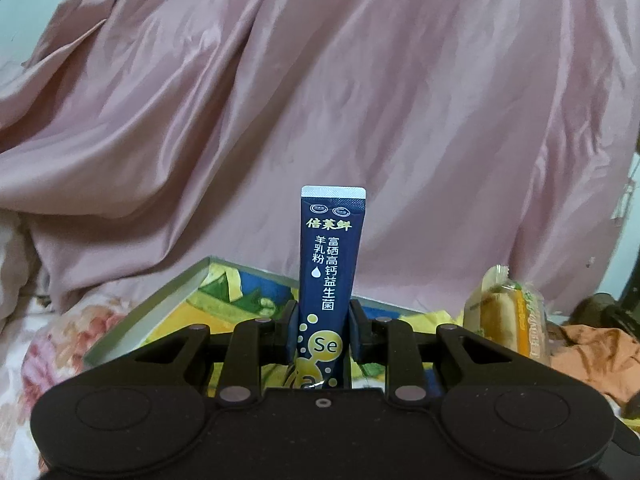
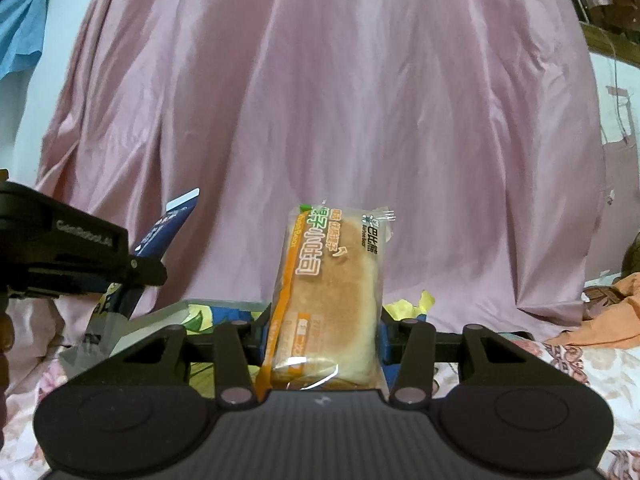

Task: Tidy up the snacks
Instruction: 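Lift the blue stick with the left tool while the right tool carries the bread over the gray box, then open both tools to drop the stick and bread into the gray box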

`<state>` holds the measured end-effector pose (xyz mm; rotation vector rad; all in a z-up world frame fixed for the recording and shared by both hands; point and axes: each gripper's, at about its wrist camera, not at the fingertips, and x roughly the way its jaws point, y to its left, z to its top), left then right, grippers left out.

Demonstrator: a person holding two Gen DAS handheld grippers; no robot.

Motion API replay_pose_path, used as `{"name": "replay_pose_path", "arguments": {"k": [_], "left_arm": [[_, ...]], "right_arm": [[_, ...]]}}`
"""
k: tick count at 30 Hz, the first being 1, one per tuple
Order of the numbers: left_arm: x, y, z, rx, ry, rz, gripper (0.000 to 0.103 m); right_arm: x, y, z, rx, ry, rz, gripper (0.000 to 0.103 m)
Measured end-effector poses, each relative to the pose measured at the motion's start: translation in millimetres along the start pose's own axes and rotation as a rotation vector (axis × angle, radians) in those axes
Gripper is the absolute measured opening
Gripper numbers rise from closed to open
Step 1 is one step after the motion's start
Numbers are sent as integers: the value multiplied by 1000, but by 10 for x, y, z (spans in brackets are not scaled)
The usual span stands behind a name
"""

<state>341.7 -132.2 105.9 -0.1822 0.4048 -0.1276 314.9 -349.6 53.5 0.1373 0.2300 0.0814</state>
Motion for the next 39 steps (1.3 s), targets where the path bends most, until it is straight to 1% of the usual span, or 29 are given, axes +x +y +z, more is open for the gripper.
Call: {"name": "replay_pose_path", "arguments": {"k": [3, 7, 12, 15, 18, 26, 29, 33, 36, 39], "left_arm": [[232, 5, 9, 4, 8, 22, 26], [527, -7, -29, 0, 46, 56, 26], [686, 57, -142, -19, 87, 77, 26], [673, 114, -244, -31, 106, 88, 26], [652, 147, -367, -9, 116, 101, 27], [499, 133, -535, 1, 155, 97, 26], [406, 81, -623, 36, 158, 97, 26], [378, 71, -683, 31, 163, 92, 26], [343, 52, -723, 41, 162, 91, 26], [331, 22, -740, 51, 162, 91, 27]], "right_arm": [[153, -6, -9, 9, 31, 4, 51], [327, -13, -69, 1, 91, 15, 51], [465, 17, -199, -13, 179, 22, 51], [482, 54, -241, -46, 209, 17, 51], [468, 61, -254, -59, 229, 25, 51], [371, 116, -255, -127, 278, 41, 51], [333, 133, -271, -156, 310, 40, 51], [296, 134, -277, -174, 348, 47, 51], [275, 119, -280, -176, 358, 57, 51], [273, 86, -292, -168, 347, 61, 52]]}}
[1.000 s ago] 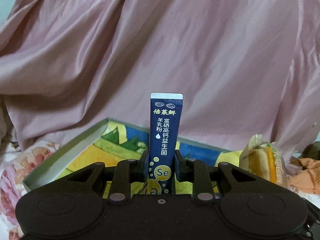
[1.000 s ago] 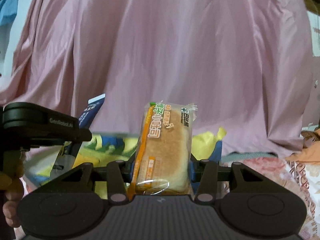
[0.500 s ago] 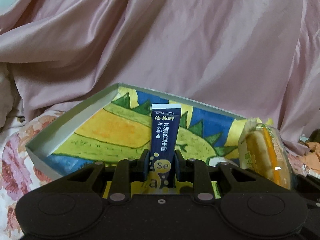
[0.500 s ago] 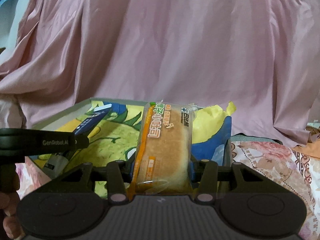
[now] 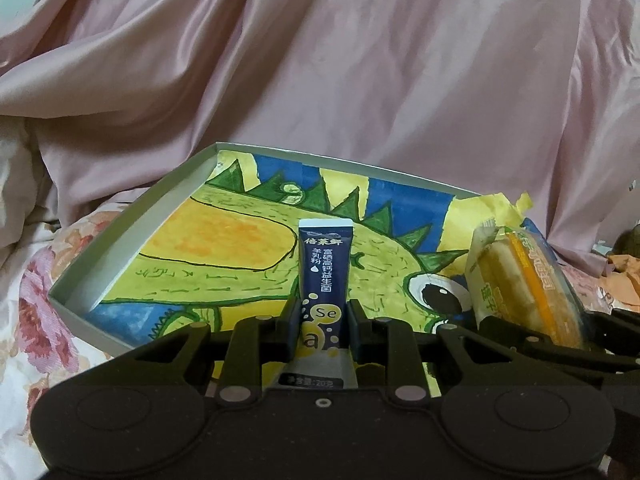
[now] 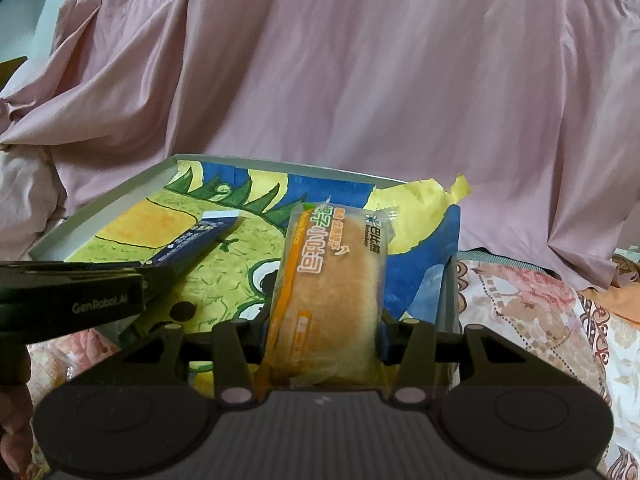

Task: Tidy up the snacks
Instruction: 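Open both tools to drop the stick and bread into the gray box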

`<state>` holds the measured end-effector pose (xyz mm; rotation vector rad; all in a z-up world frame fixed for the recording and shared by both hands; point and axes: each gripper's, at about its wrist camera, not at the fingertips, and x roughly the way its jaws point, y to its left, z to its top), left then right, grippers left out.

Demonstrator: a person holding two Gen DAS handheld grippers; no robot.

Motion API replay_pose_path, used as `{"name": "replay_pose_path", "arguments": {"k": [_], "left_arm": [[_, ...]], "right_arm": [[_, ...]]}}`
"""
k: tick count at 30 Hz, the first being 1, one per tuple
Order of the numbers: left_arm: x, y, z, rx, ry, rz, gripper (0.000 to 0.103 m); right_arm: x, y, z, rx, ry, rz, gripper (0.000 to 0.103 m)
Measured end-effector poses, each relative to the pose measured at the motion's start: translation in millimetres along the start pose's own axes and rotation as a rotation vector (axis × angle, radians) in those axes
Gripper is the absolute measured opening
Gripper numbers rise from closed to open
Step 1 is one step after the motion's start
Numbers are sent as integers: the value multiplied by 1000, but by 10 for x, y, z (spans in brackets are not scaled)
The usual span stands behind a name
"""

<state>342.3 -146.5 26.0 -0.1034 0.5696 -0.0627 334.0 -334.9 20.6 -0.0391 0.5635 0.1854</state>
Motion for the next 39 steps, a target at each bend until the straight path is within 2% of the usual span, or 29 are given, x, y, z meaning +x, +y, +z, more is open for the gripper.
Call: {"name": "replay_pose_path", "arguments": {"k": [3, 5, 7, 9, 10, 12, 16, 18, 23, 27, 39], "left_arm": [[34, -9, 49, 2, 3, -1, 30], [13, -4, 58, 3, -9, 2, 33], [-27, 13, 72, -8, -23, -9, 44], [-76, 27, 77, -17, -46, -10, 60], [-121, 38, 84, -20, -62, -11, 63], [-191, 54, 96, -25, -84, -14, 75], [-384, 74, 125, -39, -136, -24, 88], [-490, 74, 141, -43, -153, -32, 98], [-819, 61, 137, -35, -212, -44, 102], [-1083, 78, 97, -31, -248, -47, 102], [-1804, 367, -202, -56, -285, -27, 102]], "right_arm": [[21, -26, 22, 6, -11, -2, 53], [23, -38, 37, 8, -23, -2, 58], [8, -26, 31, 4, -43, -4, 61], [-29, -1, 32, -12, -68, -13, 65], [-57, 14, 35, -19, -83, -16, 70], [-131, 52, 23, -30, -114, -28, 78], [-348, 122, -40, -51, -198, -58, 90], [-468, 148, -68, -54, -244, -75, 94], [-781, 192, -120, -22, -340, -105, 102], [-1019, 218, -175, 7, -395, -128, 103], [-1686, 359, -541, 94, -409, -125, 103]]}}
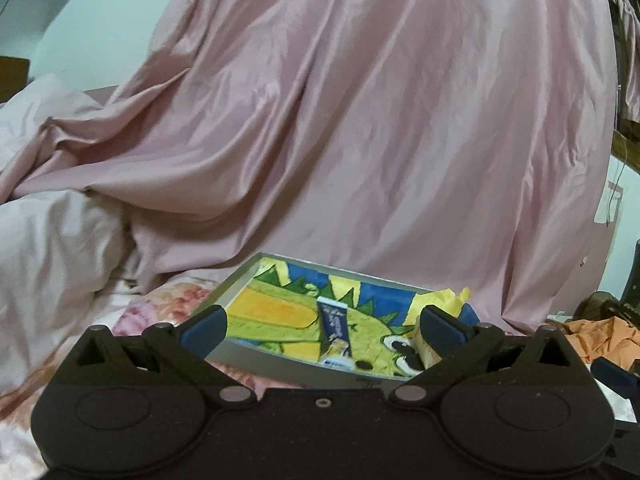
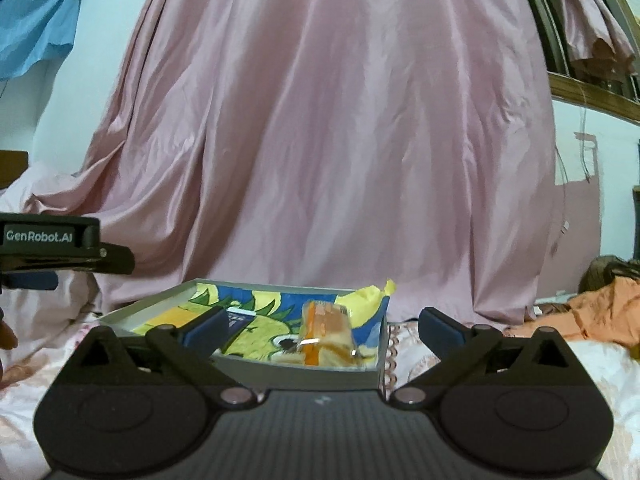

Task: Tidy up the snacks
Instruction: 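Move both tools back toward the remaining snacks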

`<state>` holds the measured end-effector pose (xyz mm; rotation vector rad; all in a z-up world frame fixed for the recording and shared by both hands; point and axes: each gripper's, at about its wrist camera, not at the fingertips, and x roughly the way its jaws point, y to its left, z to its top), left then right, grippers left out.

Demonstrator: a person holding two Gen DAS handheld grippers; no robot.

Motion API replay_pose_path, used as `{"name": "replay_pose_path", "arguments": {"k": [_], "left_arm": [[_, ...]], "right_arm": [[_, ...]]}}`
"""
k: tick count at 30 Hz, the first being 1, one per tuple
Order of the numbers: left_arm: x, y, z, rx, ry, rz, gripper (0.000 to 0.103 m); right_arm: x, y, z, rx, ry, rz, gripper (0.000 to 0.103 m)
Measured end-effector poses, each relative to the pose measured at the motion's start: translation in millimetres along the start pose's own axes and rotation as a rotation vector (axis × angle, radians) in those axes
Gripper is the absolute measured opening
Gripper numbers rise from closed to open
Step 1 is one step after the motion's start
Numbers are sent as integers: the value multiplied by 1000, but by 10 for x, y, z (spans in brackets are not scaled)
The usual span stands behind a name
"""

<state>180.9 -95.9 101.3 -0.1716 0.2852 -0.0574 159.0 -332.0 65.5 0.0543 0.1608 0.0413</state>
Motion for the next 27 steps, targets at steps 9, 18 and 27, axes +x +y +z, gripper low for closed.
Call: {"name": "replay_pose_path", "arguments": {"k": [9, 18, 27], "left_arm": [[-500, 307, -236, -12, 37, 16, 102], [-782, 599, -609, -18, 149, 30, 102], [-801, 781, -952, -8, 277, 23, 102]], "right_arm": [[-555, 70, -152, 71, 48, 0, 103], [-854, 239, -308, 101, 211, 6, 103], [-752, 397, -472, 43, 406, -20, 103]]}}
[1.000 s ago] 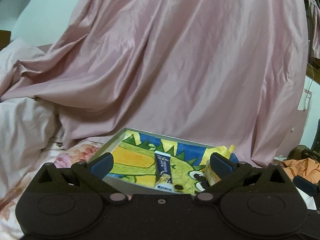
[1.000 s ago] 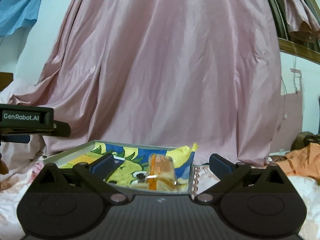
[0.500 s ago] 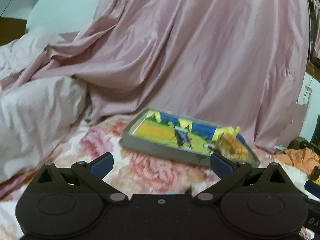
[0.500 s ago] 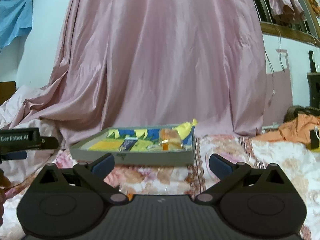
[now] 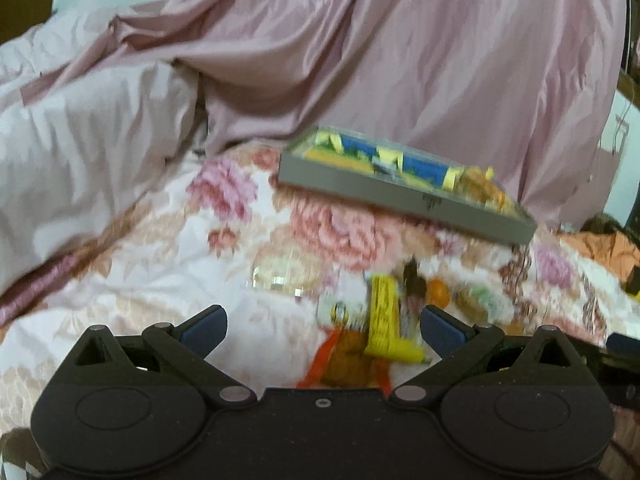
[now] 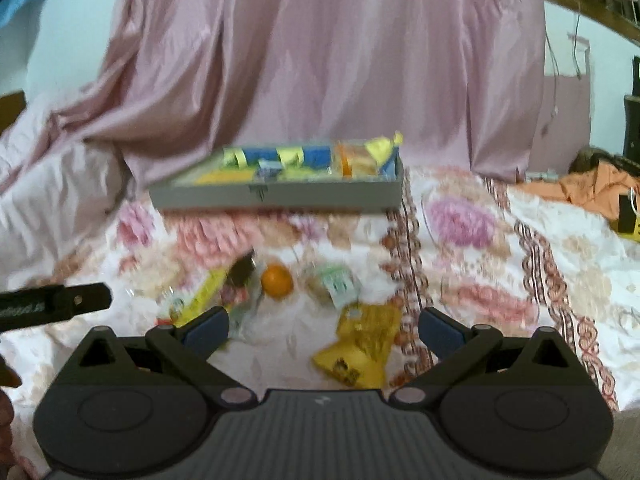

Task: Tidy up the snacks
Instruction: 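Move both tools back toward the remaining snacks, then grasp the orange spicy-strip packet with the left tool while the right tool grasps the yellow pouch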

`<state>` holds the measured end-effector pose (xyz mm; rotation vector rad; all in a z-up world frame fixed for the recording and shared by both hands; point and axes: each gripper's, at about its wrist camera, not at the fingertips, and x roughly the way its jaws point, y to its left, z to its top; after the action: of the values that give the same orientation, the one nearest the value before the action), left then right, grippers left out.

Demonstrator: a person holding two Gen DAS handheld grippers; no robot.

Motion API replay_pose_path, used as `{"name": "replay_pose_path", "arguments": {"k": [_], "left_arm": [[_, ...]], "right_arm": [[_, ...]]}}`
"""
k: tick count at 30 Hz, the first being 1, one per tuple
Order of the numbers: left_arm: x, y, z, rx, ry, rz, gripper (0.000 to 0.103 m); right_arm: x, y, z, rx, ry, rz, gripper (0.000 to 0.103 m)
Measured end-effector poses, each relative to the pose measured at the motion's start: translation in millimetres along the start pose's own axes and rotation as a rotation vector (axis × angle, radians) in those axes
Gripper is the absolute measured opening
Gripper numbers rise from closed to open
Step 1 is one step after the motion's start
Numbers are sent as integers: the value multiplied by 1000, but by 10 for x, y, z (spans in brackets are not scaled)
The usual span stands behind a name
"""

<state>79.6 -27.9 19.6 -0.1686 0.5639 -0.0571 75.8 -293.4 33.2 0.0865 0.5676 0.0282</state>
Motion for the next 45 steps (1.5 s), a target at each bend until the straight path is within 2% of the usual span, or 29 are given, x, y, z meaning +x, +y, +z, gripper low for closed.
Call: {"name": "replay_pose_path", "arguments": {"k": [5, 9, 19, 28, 33, 37, 43, 45], "left_arm": [[149, 64, -121, 9, 100, -16, 102], [285, 93, -207, 36, 171, -50, 102], [633, -33, -244, 166, 245, -105, 102], [952, -158, -236, 226, 282, -88, 102], [1024, -197, -230, 273, 278, -92, 102], [1058, -186, -210, 278, 294, -109, 102], [1031, -138, -204, 280, 298, -127, 92], [1018, -123, -191, 274, 302, -133, 79]], "right_arm": [[227, -75, 2, 43, 126, -13, 103], [426, -135, -24, 86, 228, 19, 103], [748, -191, 65, 120, 316, 47, 103], [1106, -170, 149, 44, 323, -22, 103], [1311, -265, 129, 112, 388, -32, 103], [1353, -249, 98, 115, 402, -34, 103], [1344, -128, 43, 68, 408, 16, 101], [1330, -73, 32, 41, 405, 34, 93]]}}
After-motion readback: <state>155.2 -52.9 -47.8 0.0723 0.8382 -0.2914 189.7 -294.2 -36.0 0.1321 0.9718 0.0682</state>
